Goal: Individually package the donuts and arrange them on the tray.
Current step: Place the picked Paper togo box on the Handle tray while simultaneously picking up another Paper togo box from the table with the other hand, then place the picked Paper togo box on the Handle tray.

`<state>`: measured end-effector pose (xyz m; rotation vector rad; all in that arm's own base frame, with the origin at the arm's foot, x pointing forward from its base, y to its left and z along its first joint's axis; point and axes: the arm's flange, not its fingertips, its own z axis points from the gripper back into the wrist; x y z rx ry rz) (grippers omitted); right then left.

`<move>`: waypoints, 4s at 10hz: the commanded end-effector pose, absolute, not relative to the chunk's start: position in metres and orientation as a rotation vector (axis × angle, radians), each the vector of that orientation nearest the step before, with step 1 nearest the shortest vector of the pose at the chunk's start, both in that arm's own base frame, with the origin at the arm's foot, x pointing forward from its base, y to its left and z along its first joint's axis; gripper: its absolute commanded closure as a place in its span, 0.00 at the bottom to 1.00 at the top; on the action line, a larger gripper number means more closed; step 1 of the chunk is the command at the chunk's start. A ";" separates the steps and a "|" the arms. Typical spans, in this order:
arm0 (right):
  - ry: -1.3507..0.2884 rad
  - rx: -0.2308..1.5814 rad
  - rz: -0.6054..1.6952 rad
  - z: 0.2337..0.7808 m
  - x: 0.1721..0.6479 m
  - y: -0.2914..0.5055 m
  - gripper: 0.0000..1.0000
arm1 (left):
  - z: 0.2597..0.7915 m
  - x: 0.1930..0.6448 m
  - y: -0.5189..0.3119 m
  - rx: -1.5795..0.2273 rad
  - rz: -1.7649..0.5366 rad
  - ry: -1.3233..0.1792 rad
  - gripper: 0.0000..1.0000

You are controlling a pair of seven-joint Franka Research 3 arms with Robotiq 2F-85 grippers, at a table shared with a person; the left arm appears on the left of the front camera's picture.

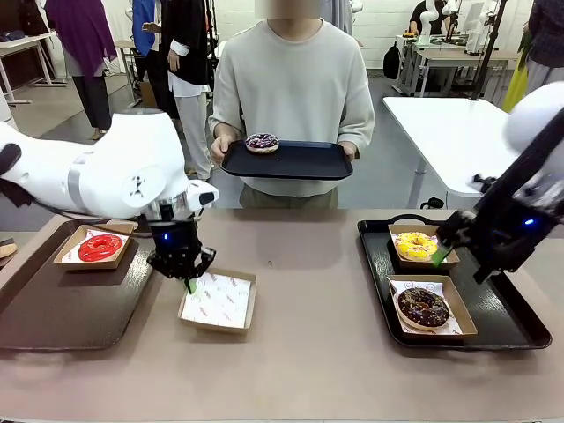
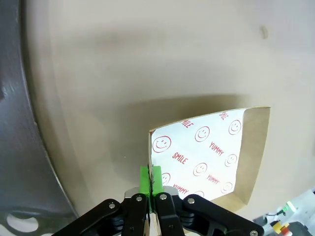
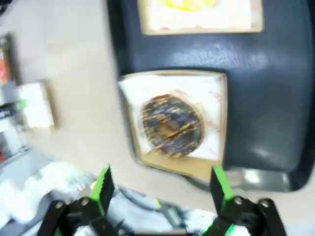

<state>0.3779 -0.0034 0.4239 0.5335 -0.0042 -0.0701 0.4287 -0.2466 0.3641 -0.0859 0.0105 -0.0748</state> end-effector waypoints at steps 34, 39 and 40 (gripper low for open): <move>-0.345 1.217 -0.402 0.351 0.263 -0.230 0.00 | 0.491 0.596 -0.305 -0.019 -0.123 0.018 1.00; -0.345 1.217 -0.402 0.351 0.263 -0.230 0.00 | 0.491 0.596 -0.305 -0.019 -0.123 0.018 1.00; -0.345 1.217 -0.402 0.351 0.263 -0.230 0.00 | 0.491 0.596 -0.305 -0.019 -0.123 0.018 1.00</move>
